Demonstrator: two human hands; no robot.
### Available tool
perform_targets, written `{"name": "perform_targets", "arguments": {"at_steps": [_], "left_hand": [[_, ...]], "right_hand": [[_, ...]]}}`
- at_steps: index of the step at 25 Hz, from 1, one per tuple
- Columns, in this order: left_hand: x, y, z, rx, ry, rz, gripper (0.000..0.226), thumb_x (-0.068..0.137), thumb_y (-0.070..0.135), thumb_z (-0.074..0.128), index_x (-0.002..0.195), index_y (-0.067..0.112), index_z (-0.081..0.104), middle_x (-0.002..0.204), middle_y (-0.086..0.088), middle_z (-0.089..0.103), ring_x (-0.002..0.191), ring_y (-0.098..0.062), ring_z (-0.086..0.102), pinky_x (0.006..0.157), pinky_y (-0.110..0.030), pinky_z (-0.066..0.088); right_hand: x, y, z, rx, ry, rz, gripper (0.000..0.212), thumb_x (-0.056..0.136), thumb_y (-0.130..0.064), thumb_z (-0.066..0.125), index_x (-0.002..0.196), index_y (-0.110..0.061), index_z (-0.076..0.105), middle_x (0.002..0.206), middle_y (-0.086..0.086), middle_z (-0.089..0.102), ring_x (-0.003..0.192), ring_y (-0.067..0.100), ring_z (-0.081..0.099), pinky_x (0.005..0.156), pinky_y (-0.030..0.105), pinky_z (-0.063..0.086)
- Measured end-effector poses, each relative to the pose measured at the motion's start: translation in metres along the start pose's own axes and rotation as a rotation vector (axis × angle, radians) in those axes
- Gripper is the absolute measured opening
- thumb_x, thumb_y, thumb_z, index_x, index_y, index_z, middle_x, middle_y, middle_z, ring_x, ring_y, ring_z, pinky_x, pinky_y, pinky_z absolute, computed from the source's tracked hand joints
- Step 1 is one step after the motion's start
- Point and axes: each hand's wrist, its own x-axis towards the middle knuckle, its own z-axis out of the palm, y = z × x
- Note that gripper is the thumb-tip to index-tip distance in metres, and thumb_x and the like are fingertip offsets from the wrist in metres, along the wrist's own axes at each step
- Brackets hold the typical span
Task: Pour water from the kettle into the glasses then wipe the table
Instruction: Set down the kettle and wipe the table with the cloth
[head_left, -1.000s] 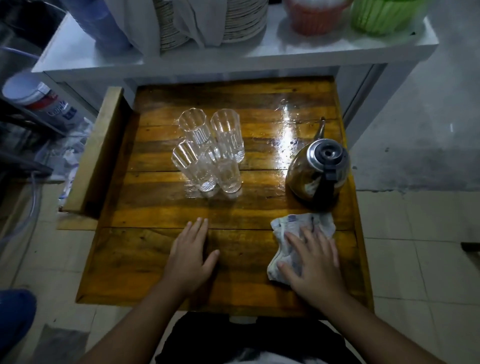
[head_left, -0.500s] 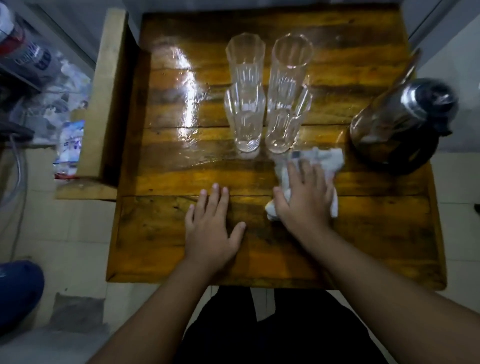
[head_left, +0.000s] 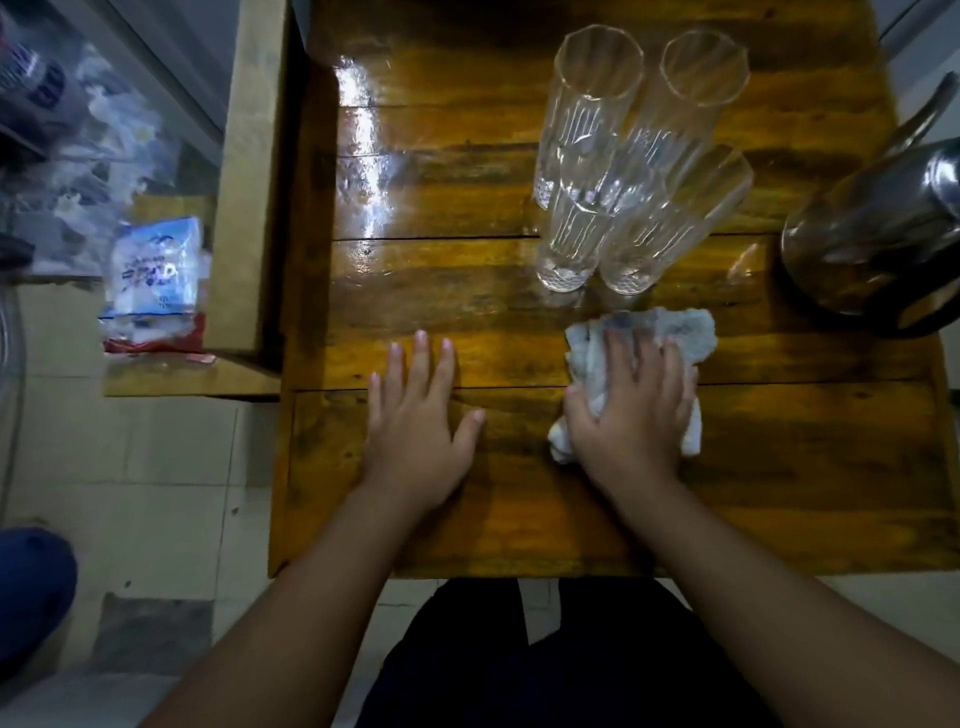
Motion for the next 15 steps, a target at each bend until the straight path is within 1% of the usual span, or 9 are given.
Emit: {"name": "perform_targets", "arguments": {"at_steps": [2,4,6,8,10,12,13,15], "left_hand": [[0.001,-0.002,0.000,-0.001,0.010,-0.003,0.078,0.096,0.055,0.037,0.157,0.032,-0.006,0.164,0.005,-0.019,0.149,-0.020,-0.024,0.116,-0.042,-0.015],[0.002,-0.006,0.000,-0.029,-0.005,-0.001,0.071,0.099,0.051,0.032,0.156,0.035,-0.007,0.164,0.006,-0.020,0.148,-0.018,-0.025,0.116,-0.041,-0.016],[0.001,-0.010,-0.001,-0.064,-0.055,-0.007,0.066,0.100,0.051,0.025,0.155,0.038,-0.008,0.164,0.008,-0.022,0.147,-0.016,-0.028,0.116,-0.039,-0.017],[0.001,-0.008,-0.004,-0.054,-0.100,-0.024,0.067,0.100,0.055,0.021,0.155,0.037,-0.011,0.163,0.008,-0.025,0.147,-0.017,-0.029,0.115,-0.039,-0.018],[0.000,0.003,-0.007,-0.039,-0.062,-0.058,0.070,0.099,0.055,0.024,0.157,0.032,-0.008,0.164,0.003,-0.022,0.148,-0.019,-0.027,0.117,-0.040,-0.016],[-0.006,0.027,-0.006,-0.085,0.020,-0.054,0.071,0.099,0.053,0.028,0.158,0.027,0.000,0.166,-0.001,-0.015,0.150,-0.019,-0.021,0.119,-0.040,-0.013],[-0.010,0.043,-0.004,-0.118,0.051,-0.014,0.070,0.099,0.052,0.030,0.158,0.026,0.002,0.166,0.000,-0.014,0.150,-0.017,-0.021,0.119,-0.038,-0.012],[-0.018,0.081,0.008,-0.136,0.046,0.092,0.072,0.098,0.050,0.034,0.158,0.026,0.002,0.165,0.004,-0.015,0.149,-0.014,-0.022,0.118,-0.035,-0.013]], "right_hand": [[-0.001,-0.032,0.008,0.011,-0.010,-0.024,0.072,0.088,-0.045,0.053,0.153,-0.020,0.037,0.165,0.012,0.033,0.154,0.036,0.018,0.123,0.057,0.007],[-0.012,-0.048,0.012,0.006,-0.053,-0.169,0.070,0.088,-0.043,0.052,0.153,-0.022,0.039,0.165,0.009,0.034,0.153,0.036,0.022,0.123,0.056,0.007],[-0.027,-0.046,0.011,0.006,-0.130,-0.334,0.069,0.087,-0.042,0.052,0.153,-0.024,0.041,0.164,0.006,0.035,0.153,0.034,0.022,0.124,0.054,0.006],[-0.036,-0.023,0.002,0.006,-0.177,-0.401,0.068,0.086,-0.042,0.053,0.151,-0.027,0.043,0.162,0.004,0.040,0.153,0.031,0.024,0.124,0.051,0.007],[-0.041,0.012,-0.009,-0.008,-0.154,-0.354,0.069,0.083,-0.042,0.054,0.149,-0.024,0.047,0.158,0.007,0.046,0.151,0.032,0.030,0.123,0.052,0.014],[-0.038,0.056,-0.021,-0.009,-0.114,-0.213,0.070,0.082,-0.042,0.052,0.148,-0.019,0.048,0.157,0.010,0.046,0.148,0.037,0.032,0.121,0.055,0.021],[-0.031,0.076,-0.029,-0.005,-0.091,-0.127,0.071,0.083,-0.043,0.051,0.149,-0.017,0.046,0.158,0.012,0.043,0.149,0.038,0.031,0.121,0.056,0.021],[-0.009,0.104,-0.041,0.009,-0.059,0.001,0.072,0.086,-0.043,0.048,0.152,-0.016,0.040,0.162,0.012,0.038,0.152,0.036,0.024,0.122,0.056,0.016]]}}
